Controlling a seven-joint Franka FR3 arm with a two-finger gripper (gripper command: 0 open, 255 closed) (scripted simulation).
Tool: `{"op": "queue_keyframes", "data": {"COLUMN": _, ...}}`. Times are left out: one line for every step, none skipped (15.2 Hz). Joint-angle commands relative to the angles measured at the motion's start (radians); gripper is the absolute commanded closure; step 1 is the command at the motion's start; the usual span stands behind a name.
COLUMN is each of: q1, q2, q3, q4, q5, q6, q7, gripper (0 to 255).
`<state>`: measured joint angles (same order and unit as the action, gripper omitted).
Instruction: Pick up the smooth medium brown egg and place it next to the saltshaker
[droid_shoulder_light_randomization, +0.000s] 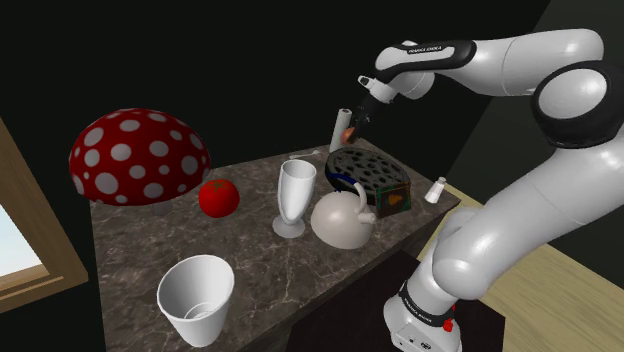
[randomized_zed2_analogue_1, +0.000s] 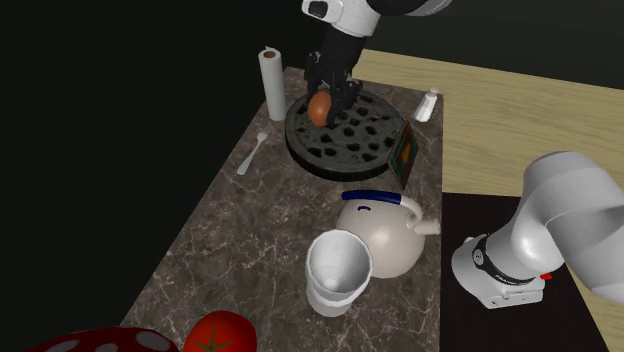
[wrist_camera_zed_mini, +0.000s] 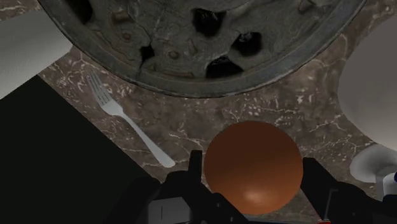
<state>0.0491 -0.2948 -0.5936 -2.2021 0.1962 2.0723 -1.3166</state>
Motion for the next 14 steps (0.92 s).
{"op": "queue_keyframes", "data": {"q1": -0.020, "q2": -0.011, "q3": -0.031, "q4": 0.002, "q5": -0.011, "q6": -0.022, "q7": -0.043, "gripper": 255}}
{"op": "queue_keyframes", "data": {"q1": -0.030, "q2": -0.014, "q3": -0.048, "q4": 0.005, "q5": -0.015, "q6": -0.033, "q7": -0.065, "gripper": 255}}
{"op": "queue_keyframes", "data": {"q1": -0.039, "q2": -0.015, "q3": -0.065, "q4": 0.010, "q5": -0.019, "q6": -0.043, "q7": -0.087, "gripper": 255}}
{"op": "queue_keyframes", "data": {"q1": -0.047, "q2": -0.015, "q3": -0.082, "q4": 0.015, "q5": -0.023, "q6": -0.054, "q7": -0.110, "gripper": 255}}
{"op": "queue_keyframes", "data": {"q1": -0.055, "q2": -0.014, "q3": -0.100, "q4": 0.022, "q5": -0.025, "q6": -0.066, "q7": -0.133, "gripper": 255}}
{"op": "queue_keyframes", "data": {"q1": -0.062, "q2": -0.011, "q3": -0.119, "q4": 0.030, "q5": -0.027, "q6": -0.077, "q7": -0.156, "gripper": 255}}
{"op": "queue_keyframes", "data": {"q1": -0.069, "q2": -0.008, "q3": -0.138, "q4": 0.039, "q5": -0.029, "q6": -0.088, "q7": -0.180, "gripper": 255}}
{"op": "queue_keyframes", "data": {"q1": -0.076, "q2": -0.002, "q3": -0.158, "q4": 0.049, "q5": -0.029, "q6": -0.100, "q7": -0.205, "gripper": 255}}
{"op": "queue_keyframes", "data": {"q1": -0.082, "q2": 0.004, "q3": -0.178, "q4": 0.061, "q5": -0.029, "q6": -0.112, "q7": -0.230, "gripper": 255}}
{"op": "queue_keyframes", "data": {"q1": -0.087, "q2": 0.013, "q3": -0.199, "q4": 0.073, "q5": -0.027, "q6": -0.124, "q7": -0.256, "gripper": 255}}
{"op": "queue_keyframes", "data": {"q1": -0.093, "q2": 0.023, "q3": -0.220, "q4": 0.087, "q5": -0.024, "q6": -0.136, "q7": -0.283, "gripper": 255}}
{"op": "queue_keyframes", "data": {"q1": -0.097, "q2": 0.034, "q3": -0.243, "q4": 0.102, "q5": -0.020, "q6": -0.149, "q7": -0.311, "gripper": 255}}
{"op": "queue_keyframes", "data": {"q1": -0.101, "q2": 0.048, "q3": -0.266, "q4": 0.118, "q5": -0.014, "q6": -0.162, "q7": -0.340, "gripper": 255}}
{"op": "queue_keyframes", "data": {"q1": -0.104, "q2": 0.064, "q3": -0.290, "q4": 0.136, "q5": -0.007, "q6": -0.175, "q7": -0.369, "gripper": 255}}
